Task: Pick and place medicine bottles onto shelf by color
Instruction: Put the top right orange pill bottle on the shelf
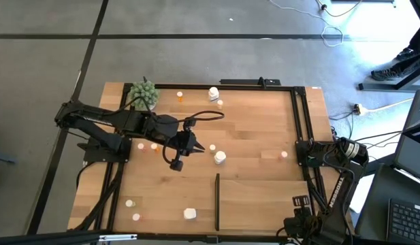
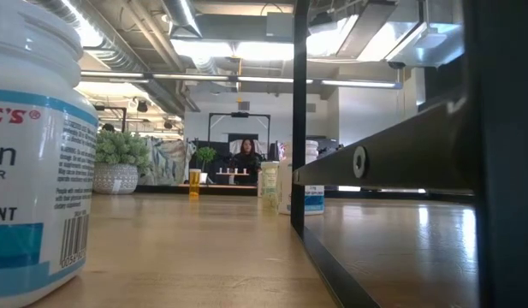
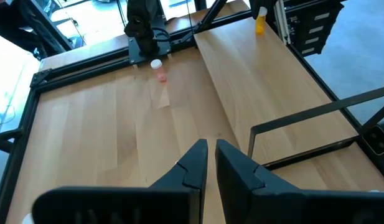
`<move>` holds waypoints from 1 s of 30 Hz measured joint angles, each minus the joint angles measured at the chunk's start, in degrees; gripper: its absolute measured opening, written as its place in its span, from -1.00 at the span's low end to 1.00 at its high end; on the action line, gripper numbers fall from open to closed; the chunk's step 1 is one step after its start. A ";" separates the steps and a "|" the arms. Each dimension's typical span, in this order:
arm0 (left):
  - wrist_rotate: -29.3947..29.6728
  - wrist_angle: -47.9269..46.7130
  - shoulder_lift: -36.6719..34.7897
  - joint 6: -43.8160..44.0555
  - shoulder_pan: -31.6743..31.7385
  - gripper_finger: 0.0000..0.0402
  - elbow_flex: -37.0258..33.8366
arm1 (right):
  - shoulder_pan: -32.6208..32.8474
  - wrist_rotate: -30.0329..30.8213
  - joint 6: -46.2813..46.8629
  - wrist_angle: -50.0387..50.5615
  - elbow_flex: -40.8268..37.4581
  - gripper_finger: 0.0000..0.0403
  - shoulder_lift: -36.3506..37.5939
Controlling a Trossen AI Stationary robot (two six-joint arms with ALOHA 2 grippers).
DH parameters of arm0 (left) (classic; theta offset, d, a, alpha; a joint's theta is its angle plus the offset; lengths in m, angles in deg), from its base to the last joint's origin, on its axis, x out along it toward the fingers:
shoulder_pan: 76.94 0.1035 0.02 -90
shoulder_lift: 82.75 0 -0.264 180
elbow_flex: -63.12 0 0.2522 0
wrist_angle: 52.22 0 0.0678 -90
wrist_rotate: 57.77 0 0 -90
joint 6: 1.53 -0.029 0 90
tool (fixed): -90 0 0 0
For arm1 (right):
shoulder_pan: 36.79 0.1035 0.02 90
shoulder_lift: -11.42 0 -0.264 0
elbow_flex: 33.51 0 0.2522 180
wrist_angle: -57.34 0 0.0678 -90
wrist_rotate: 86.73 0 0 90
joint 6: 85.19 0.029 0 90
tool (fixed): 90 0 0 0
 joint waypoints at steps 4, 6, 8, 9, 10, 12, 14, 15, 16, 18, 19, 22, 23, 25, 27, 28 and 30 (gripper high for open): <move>-0.51 0.00 0.00 0.01 -0.08 -0.86 0.00 | 0.00 0.02 -0.64 -0.01 0.00 -0.33 0.00; -1.63 0.00 0.00 0.02 -0.34 -0.86 0.00 | 0.00 0.03 -1.66 -0.04 0.00 -0.32 0.01; -2.28 0.00 0.00 0.02 -0.73 -0.86 0.00 | 0.00 0.32 -2.47 -0.07 0.00 -0.32 0.02; -2.38 0.00 0.00 0.02 -0.95 -0.86 0.00 | 0.00 0.44 -2.58 -0.09 0.00 -0.32 0.02; -2.40 0.00 0.00 0.01 -1.17 -0.86 0.00 | 0.00 0.51 -2.60 -0.11 0.00 -0.32 0.02; -2.41 0.00 0.00 0.02 -1.40 -0.86 0.00 | 0.00 0.76 -2.54 -0.16 0.00 -0.32 0.02; -2.40 0.00 0.00 0.02 -1.44 -0.86 0.00 | -0.17 0.76 -2.54 -0.20 0.00 -0.32 0.02; -2.39 0.00 0.00 0.02 -1.44 -0.86 0.00 | -0.21 0.78 -2.54 -0.20 0.00 -0.32 0.02; -2.40 0.00 0.00 0.02 -1.44 -0.86 0.00 | -0.22 0.79 -2.54 -0.20 0.00 -0.32 0.02; -2.38 0.00 0.00 0.04 -1.44 -0.86 0.00 | -0.24 0.65 -2.62 -0.20 0.00 -0.32 0.02; -2.40 0.00 0.00 0.02 -1.44 -0.86 0.00 | -0.24 0.63 -2.62 -0.20 0.00 -0.32 0.02; -2.38 0.00 0.00 0.04 -1.43 -0.86 0.00 | -0.26 0.58 -2.66 -0.18 0.00 -0.32 0.02; -2.38 0.00 0.00 0.04 -1.42 -0.86 0.00 | -0.26 0.57 -2.64 -0.17 0.00 -0.32 0.02; -2.43 0.00 0.00 0.18 -1.59 -0.86 0.00 | -0.26 0.48 -2.55 -0.18 0.00 -0.32 0.02; -2.43 0.00 0.00 0.17 -1.84 -0.86 0.00 | -0.26 0.45 -2.51 -0.20 0.00 -0.32 0.02; -2.43 -0.02 0.00 0.20 -1.84 -0.86 0.00 | -0.26 0.44 -2.51 -0.20 0.00 -0.32 0.02; -2.57 -0.02 0.00 0.33 -1.88 -0.86 0.00 | -0.26 0.44 -2.53 -0.20 0.00 -0.32 0.02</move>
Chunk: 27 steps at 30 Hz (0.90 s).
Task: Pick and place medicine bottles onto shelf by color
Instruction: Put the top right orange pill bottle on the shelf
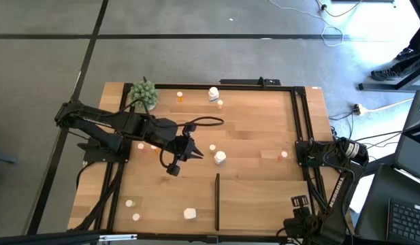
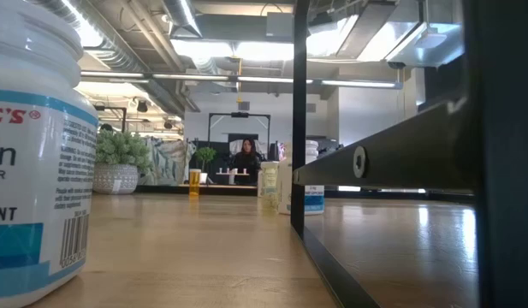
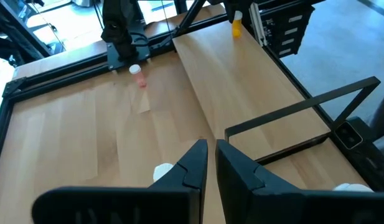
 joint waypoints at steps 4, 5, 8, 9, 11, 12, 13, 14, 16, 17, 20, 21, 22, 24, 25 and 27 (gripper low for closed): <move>0.11 0.00 0.00 -0.05 0.04 -0.86 0.00 | 0.00 0.00 -0.03 0.00 0.00 -0.32 0.00; 0.21 0.00 0.00 -0.07 0.04 -0.86 0.00 | 0.00 0.02 -0.05 -0.03 0.00 -0.32 0.00; 0.41 0.00 0.00 -0.08 0.04 -0.86 0.00 | 0.00 0.02 -0.07 -0.64 0.00 -0.32 0.00; 0.41 0.00 0.00 -0.15 0.04 -0.86 0.00 | 0.00 0.02 -0.05 -1.03 0.00 -0.32 0.00; 0.42 0.00 0.00 -0.14 0.04 -0.86 0.00 | 0.00 0.02 -0.06 -1.97 0.00 -0.32 0.00; 0.43 0.00 0.00 -0.13 0.04 -0.86 0.00 | 0.00 0.04 -0.10 -2.32 0.00 -0.32 0.00; 0.43 0.00 0.00 -0.14 0.04 -0.86 0.00 | 0.00 0.04 -0.14 -2.68 0.00 -0.32 0.00; 0.43 0.00 0.00 -0.17 0.04 -0.86 0.00 | 0.00 0.04 -0.14 -2.95 0.00 -0.32 0.00; 0.43 0.00 0.00 -0.15 0.04 -0.86 0.00 | 0.00 0.02 -0.08 -3.09 0.00 -0.32 0.00; 0.43 0.00 0.00 -0.13 0.04 -0.86 0.00 | 0.00 0.03 -0.12 -3.24 0.00 -0.32 0.00; 0.45 0.01 0.00 -0.15 0.04 -0.86 0.00 | 0.00 0.04 -0.22 -3.39 0.00 -0.32 0.01; 0.45 0.00 0.00 -0.14 0.04 -0.86 0.00 | 0.00 0.04 -0.20 -3.41 0.00 -0.32 0.00; 0.45 0.00 0.00 -0.13 0.04 -0.86 0.00 | 0.00 0.04 -0.18 -3.41 0.00 -0.32 0.02; 0.45 0.02 0.00 -0.17 0.04 -0.86 0.00 | 0.00 0.04 -0.07 -3.39 0.00 -0.32 0.02; 0.45 0.00 0.00 -0.15 0.04 -0.86 0.00 | 0.00 0.04 -0.05 -3.39 0.00 -0.32 0.02; 0.45 0.02 0.00 -0.13 0.04 -0.86 0.00 | 0.00 0.04 -0.01 -3.38 0.00 -0.32 0.02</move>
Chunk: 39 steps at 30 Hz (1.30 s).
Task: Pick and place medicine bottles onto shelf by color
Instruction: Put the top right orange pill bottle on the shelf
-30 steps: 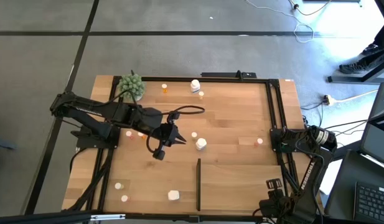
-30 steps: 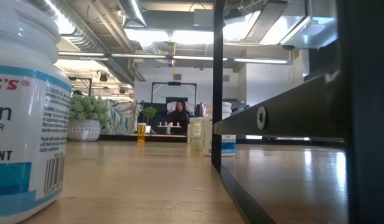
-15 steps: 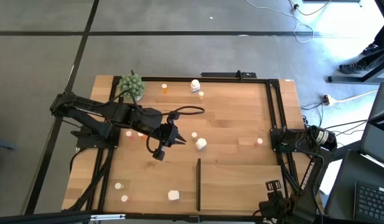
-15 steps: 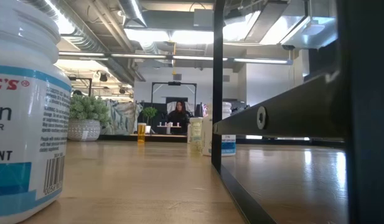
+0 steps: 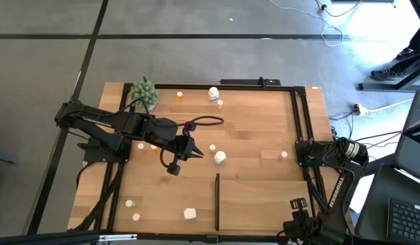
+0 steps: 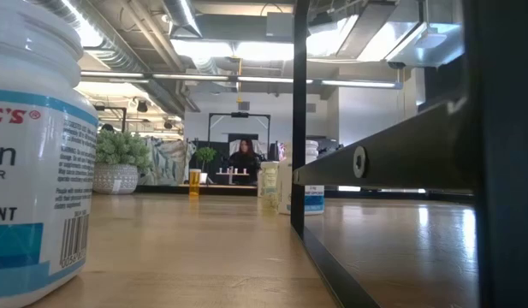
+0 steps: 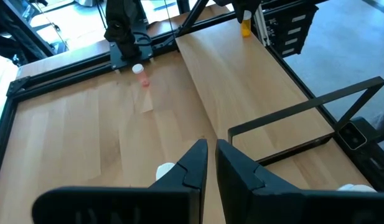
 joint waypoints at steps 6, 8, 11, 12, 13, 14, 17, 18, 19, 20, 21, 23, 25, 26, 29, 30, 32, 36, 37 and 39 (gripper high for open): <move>0.01 0.00 0.00 0.00 0.00 -0.86 0.00 | 0.00 0.02 1.44 0.82 0.00 -0.32 0.00; 0.00 0.00 0.00 -0.02 0.00 -0.86 0.00 | 0.00 0.04 1.48 0.84 0.00 -0.32 0.00; 0.01 0.00 0.00 -0.02 0.00 -0.86 0.01 | 0.00 0.04 1.47 0.84 0.00 -0.32 0.00; 0.02 0.00 0.00 -0.03 0.00 -0.86 0.02 | 0.00 0.04 1.48 0.84 0.00 -0.32 0.00; 0.02 0.00 0.00 -0.03 0.00 -0.86 0.02 | 0.00 0.08 1.48 0.84 0.00 -0.32 0.00; 0.02 0.00 0.00 -0.01 0.00 -0.86 0.01 | 0.00 0.30 1.47 0.84 0.00 -0.32 0.00; 0.02 0.00 0.00 -0.04 0.00 -0.86 0.02 | 0.00 0.52 1.29 0.84 0.00 -0.32 0.00; 0.02 0.00 0.00 -0.02 0.00 -0.86 0.02 | 0.00 0.52 1.31 0.83 0.00 -0.32 0.00; 0.02 0.00 0.00 0.00 0.00 -0.86 0.02 | 0.00 0.51 1.31 0.84 0.00 -0.32 0.00; 0.02 0.00 0.00 -0.01 0.00 -0.86 0.02 | 0.00 0.50 1.31 0.83 0.00 -0.32 0.00; 0.01 0.00 0.00 -0.04 0.00 -0.86 0.02 | 0.00 0.50 1.34 0.80 0.00 -0.32 0.00; 0.02 0.00 0.00 -0.01 0.00 -0.86 0.02 | 0.00 0.52 1.64 0.56 0.00 -0.32 0.00; 0.02 0.00 0.00 -0.03 0.00 -0.86 0.02 | 0.00 0.48 1.66 0.12 0.00 -0.32 0.00; 0.02 0.00 0.00 -0.02 0.00 -0.86 0.02 | 0.00 0.48 1.62 0.21 0.00 -0.32 0.00; 0.01 0.00 0.00 -0.02 0.00 -0.86 0.02 | 0.00 0.27 1.53 0.21 0.00 -0.32 0.00; 0.02 0.00 0.00 -0.04 0.00 -0.86 0.02 | 0.00 0.10 1.53 0.21 0.00 -0.32 0.00; 0.02 0.00 0.00 -0.02 0.00 -0.86 0.02 | 0.00 0.27 1.64 0.37 0.00 -0.32 0.00; 0.02 0.00 0.00 -0.02 0.00 -0.86 0.02 | 0.00 0.37 1.53 1.60 0.00 -0.32 0.00; 0.02 0.00 0.00 -0.02 0.00 -0.86 0.02 | 0.00 0.36 1.53 1.77 0.00 -0.32 0.00; 0.01 0.02 0.00 -0.04 0.01 -0.86 0.02 | 0.00 0.28 1.53 2.19 0.00 -0.32 0.00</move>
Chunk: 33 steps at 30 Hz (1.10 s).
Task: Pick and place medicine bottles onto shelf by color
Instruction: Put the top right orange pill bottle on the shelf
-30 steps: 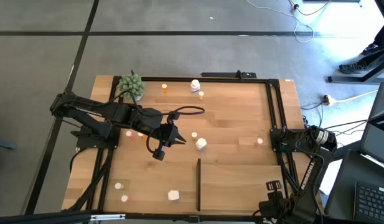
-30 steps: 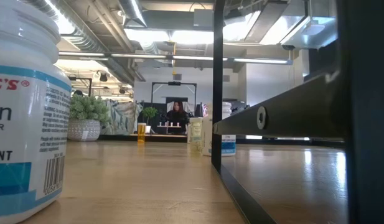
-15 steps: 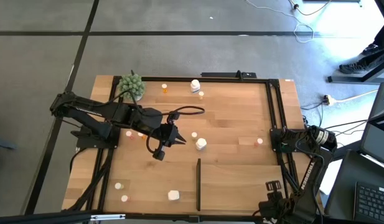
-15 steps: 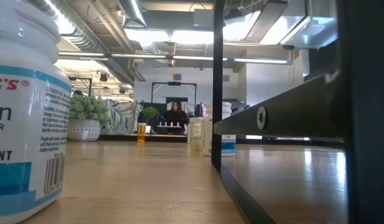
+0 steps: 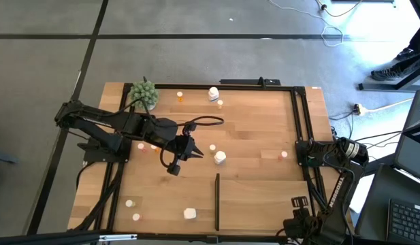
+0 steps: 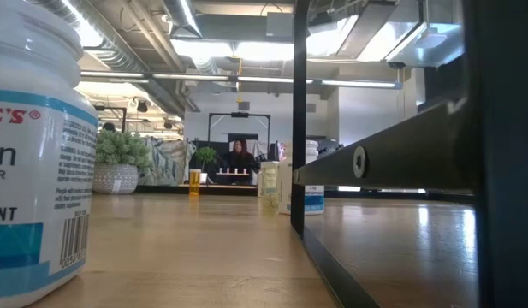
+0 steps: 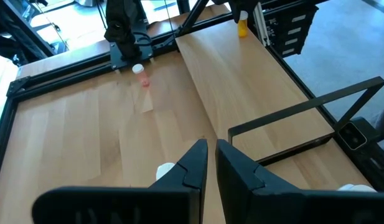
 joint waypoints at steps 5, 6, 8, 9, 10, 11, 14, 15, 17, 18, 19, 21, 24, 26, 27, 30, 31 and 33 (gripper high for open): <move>0.01 0.00 0.00 -0.01 -0.01 -0.86 0.00 | 0.09 0.10 0.00 0.53 0.00 -0.32 0.00; 0.01 -0.01 0.00 0.00 -0.01 -0.86 0.00 | 0.09 0.13 -0.02 0.63 0.00 -0.32 0.00; 0.01 -0.01 0.00 0.01 0.01 -0.86 0.00 | 0.09 0.13 -0.02 0.65 0.00 -0.32 0.00; 0.01 -0.01 0.00 0.01 -0.01 -0.86 0.00 | 0.09 0.13 -0.02 0.68 0.00 -0.32 0.00; 0.01 0.00 0.00 0.00 -0.01 -0.86 0.00 | 0.09 0.15 -0.06 0.68 0.00 -0.32 0.00; 0.01 0.01 0.00 -0.01 -0.01 -0.86 0.00 | 0.09 0.15 -0.09 0.68 0.00 -0.32 0.00; 0.01 -0.01 0.00 0.02 0.00 -0.86 0.00 | 0.09 0.17 -0.11 0.68 0.00 -0.32 0.00; 0.01 -0.01 0.00 0.02 0.00 -0.86 0.00 | 0.09 0.17 -0.13 0.71 0.00 -0.32 0.00; 0.01 -0.01 0.00 0.01 0.00 -0.86 0.00 | 0.09 0.17 -0.19 0.79 0.00 -0.32 0.00; 0.01 -0.01 0.00 0.02 0.00 -0.86 0.00 | 0.09 0.20 -0.23 0.82 0.00 -0.32 0.00; 0.01 -0.01 0.00 0.04 0.01 -0.86 0.00 | 0.09 0.20 -0.24 0.82 0.00 -0.32 0.00; 0.01 -0.01 0.00 -0.01 -0.01 -0.86 0.00 | 0.09 0.22 -0.24 0.84 0.00 -0.32 0.00; 0.01 -0.01 0.00 0.02 -0.01 -0.86 0.00 | 0.09 0.24 -0.26 0.88 0.00 -0.29 0.00; 0.01 -0.01 0.00 0.00 0.01 -0.86 0.00 | 0.09 0.24 -0.26 1.05 0.00 -0.24 0.00; 0.01 -0.01 0.00 0.02 0.01 -0.86 0.00 | 0.09 0.24 -0.26 1.12 0.00 -0.22 0.00; 0.01 -0.01 0.00 -0.01 -0.01 -0.86 0.00 | 0.09 0.24 -0.24 1.24 0.00 -0.14 0.00; 0.00 -0.01 0.00 0.01 0.01 -0.86 0.00 | 0.09 0.24 -0.22 1.31 0.00 -0.12 0.00; 0.01 -0.01 0.00 0.03 0.00 -0.86 0.00 | 0.09 0.24 -0.08 1.30 0.00 -0.08 0.00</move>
